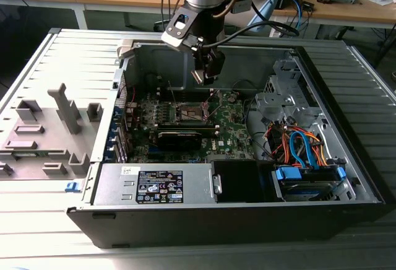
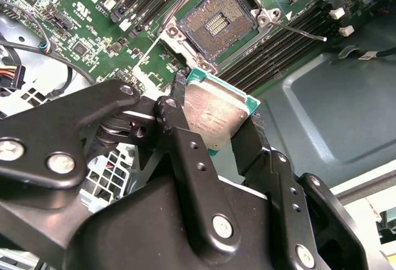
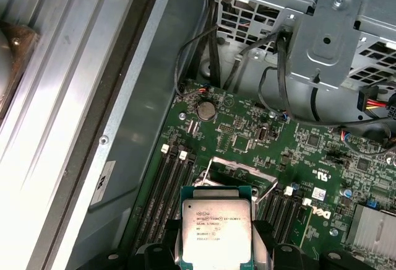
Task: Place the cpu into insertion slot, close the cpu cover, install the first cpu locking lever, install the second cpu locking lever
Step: 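Place the cpu into insertion slot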
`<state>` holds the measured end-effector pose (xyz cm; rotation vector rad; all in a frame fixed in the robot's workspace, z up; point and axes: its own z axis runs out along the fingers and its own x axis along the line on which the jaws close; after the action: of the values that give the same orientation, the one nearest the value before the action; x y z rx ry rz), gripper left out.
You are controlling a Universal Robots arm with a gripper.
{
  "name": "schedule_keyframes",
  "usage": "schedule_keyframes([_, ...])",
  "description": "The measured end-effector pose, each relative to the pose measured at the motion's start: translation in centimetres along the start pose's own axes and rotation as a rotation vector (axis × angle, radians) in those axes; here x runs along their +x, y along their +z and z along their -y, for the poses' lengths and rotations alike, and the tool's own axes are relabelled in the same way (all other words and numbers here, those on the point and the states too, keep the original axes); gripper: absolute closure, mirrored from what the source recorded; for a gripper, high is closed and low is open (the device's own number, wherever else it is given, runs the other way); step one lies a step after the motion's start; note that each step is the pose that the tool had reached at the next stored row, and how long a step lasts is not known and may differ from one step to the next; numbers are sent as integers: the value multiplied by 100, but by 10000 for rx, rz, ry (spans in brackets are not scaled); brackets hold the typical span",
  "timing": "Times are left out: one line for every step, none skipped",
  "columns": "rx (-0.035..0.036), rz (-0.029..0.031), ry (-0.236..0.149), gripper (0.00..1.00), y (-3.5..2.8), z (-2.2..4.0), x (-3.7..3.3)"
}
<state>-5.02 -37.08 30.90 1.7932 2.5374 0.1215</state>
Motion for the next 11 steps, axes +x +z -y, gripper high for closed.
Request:
schedule_keyframes([0, 1, 12, 46, 0, 0, 0])
schedule_keyframes([0, 2, 18, 46, 0, 0, 0])
schedule_keyframes([-1, 3, 25, 46, 1, 0, 0])
schedule_keyframes([-1, 3, 34, 46, 1, 0, 0])
schedule_keyframes([-1, 4, 42, 46, 1, 0, 0])
schedule_keyframes([-1, 5, 49, 46, 1, 0, 0])
schedule_keyframes([-1, 5, 60, 46, 2, 0, 0])
schedule_keyframes([-1, 6, 66, 46, 2, 0, 0])
schedule_keyframes([-1, 7, 77, 46, 2, 0, 0])
schedule_keyframes([-2, 7, 85, 46, 3, 0, 0])
schedule_keyframes([-2, 8, 93, 46, 3, 0, 0])
